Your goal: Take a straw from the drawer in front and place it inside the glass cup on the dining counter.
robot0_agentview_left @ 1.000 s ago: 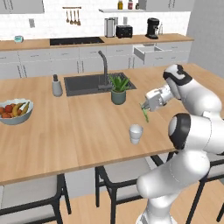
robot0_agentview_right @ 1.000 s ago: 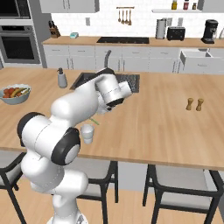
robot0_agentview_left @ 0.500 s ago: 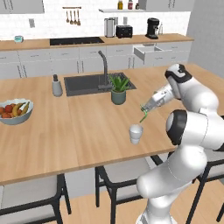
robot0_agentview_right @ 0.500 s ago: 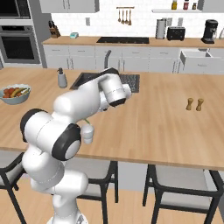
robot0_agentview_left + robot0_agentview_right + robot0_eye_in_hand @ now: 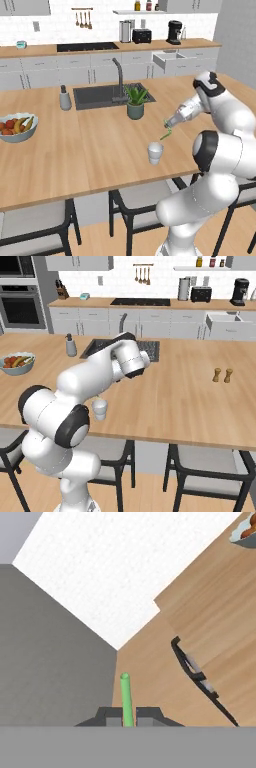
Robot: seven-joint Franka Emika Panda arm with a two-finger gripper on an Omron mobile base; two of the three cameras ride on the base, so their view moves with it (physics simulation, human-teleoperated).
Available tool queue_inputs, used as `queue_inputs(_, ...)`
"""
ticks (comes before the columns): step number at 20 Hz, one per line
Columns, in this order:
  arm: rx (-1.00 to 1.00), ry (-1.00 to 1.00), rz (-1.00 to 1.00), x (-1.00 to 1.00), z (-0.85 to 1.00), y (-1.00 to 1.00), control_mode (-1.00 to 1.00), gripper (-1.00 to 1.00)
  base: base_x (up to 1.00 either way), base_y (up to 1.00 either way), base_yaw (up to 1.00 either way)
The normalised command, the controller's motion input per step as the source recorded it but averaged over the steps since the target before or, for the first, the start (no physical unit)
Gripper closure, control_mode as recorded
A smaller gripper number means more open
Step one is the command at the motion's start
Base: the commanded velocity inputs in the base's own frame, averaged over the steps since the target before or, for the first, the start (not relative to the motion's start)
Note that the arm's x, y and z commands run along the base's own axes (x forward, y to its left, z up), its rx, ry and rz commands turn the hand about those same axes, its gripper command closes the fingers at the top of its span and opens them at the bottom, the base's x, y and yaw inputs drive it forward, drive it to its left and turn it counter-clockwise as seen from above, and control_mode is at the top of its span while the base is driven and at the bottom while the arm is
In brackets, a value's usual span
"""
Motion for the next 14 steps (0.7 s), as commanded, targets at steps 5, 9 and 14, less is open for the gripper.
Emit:
queue_inputs(5, 0.16, 0.16, 0.0, 0.0, 0.0, 0.0, -1.0, 1.0, 0.0, 0.0, 0.0)
queue_inputs(9, 0.16, 0.16, 0.0, 0.0, 0.0, -0.12, -1.0, 1.0, 0.0, 0.0, 0.0)
queue_inputs(14, 0.05, 0.01, 0.0, 0.0, 0.0, -0.25, -1.0, 1.0, 0.0, 0.0, 0.0)
